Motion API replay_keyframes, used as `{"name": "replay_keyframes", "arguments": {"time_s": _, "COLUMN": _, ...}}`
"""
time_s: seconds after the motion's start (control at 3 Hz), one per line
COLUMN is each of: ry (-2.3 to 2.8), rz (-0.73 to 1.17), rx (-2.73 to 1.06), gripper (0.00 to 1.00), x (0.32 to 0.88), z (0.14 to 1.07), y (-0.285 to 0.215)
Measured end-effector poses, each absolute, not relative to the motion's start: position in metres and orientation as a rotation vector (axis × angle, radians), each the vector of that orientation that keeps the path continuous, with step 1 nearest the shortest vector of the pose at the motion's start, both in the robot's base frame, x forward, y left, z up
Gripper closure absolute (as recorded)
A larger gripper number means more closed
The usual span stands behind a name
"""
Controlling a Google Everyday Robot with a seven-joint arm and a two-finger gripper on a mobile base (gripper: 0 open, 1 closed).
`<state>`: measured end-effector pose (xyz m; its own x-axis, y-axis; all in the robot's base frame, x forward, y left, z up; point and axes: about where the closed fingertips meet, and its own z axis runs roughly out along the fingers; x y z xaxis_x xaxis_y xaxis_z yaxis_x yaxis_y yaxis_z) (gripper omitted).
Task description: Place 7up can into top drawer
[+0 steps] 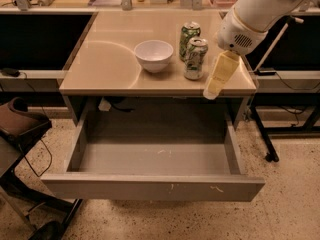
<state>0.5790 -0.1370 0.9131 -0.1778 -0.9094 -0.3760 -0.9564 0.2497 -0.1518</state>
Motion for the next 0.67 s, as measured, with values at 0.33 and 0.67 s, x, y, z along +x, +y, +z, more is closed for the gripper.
{"name": "replay_keyframes", "arguments": {"time_s": 0.33, "ry": 2.140, "rz": 0.165, "rx": -1.705, "gripper": 0.00, "x": 0.579, "z": 0.913, "y": -0.137}}
{"name": "replay_keyframes", "arguments": {"time_s": 0.67, "ry": 2.071, "rz": 0.265, "rx": -1.617, "gripper": 0.00, "x": 0.592, "z": 0.914, "y": -0.140}}
